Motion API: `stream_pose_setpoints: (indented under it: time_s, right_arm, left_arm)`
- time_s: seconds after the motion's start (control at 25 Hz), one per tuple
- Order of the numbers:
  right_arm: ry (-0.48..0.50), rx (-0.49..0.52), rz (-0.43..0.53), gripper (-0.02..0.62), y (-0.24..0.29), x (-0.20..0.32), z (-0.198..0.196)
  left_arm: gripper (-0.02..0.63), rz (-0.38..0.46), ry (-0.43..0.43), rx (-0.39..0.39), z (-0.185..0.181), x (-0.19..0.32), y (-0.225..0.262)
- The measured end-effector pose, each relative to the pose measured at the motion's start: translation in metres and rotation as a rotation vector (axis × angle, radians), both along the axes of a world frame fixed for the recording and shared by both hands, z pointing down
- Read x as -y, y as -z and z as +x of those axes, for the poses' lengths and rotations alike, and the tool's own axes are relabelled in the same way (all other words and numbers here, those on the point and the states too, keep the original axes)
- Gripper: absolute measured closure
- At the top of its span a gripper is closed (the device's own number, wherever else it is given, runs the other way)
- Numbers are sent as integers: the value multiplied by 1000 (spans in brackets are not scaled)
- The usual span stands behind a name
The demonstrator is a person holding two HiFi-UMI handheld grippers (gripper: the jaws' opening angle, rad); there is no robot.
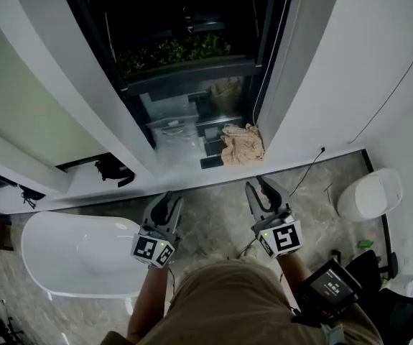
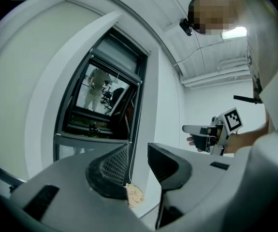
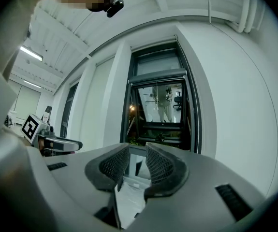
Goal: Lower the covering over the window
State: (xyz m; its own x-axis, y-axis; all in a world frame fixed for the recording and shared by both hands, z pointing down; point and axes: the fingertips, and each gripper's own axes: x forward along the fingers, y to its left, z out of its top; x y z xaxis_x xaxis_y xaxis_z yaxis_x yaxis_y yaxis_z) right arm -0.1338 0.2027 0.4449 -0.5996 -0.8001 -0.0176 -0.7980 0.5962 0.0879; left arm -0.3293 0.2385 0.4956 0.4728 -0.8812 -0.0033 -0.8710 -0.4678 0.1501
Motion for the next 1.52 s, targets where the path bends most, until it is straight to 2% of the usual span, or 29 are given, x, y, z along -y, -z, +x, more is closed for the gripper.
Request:
stream_pose_setpoints:
  time_s: [0.16, 0.36, 0.52, 0.68, 1.0, 1.2, 1.52]
  right_arm:
    - [9, 9, 5, 485, 0, 3, 26]
    - [-2, 17, -12, 485, -10, 6, 63]
    - [1, 21, -26, 485, -16, 3, 79]
    - [17, 17, -16, 485, -12, 5, 87]
    - [62, 10, -14, 485, -14, -2, 87]
    - [52, 13, -23, 485, -19, -4, 86]
    - [32, 19, -36, 485, -18, 0, 89]
  left_arm:
    - [492, 0, 86, -20, 11, 2, 5]
    - [492, 1, 99, 1, 35, -5, 7]
    - [492, -28, 135, -1, 39, -14, -3]
    - [488, -27, 168, -6, 40, -15, -5]
    - [486, -32, 176, -13, 51, -24, -9]
    - [486, -38, 176, -36, 42, -25, -17]
    - [486, -42, 167, -28, 39, -18, -12]
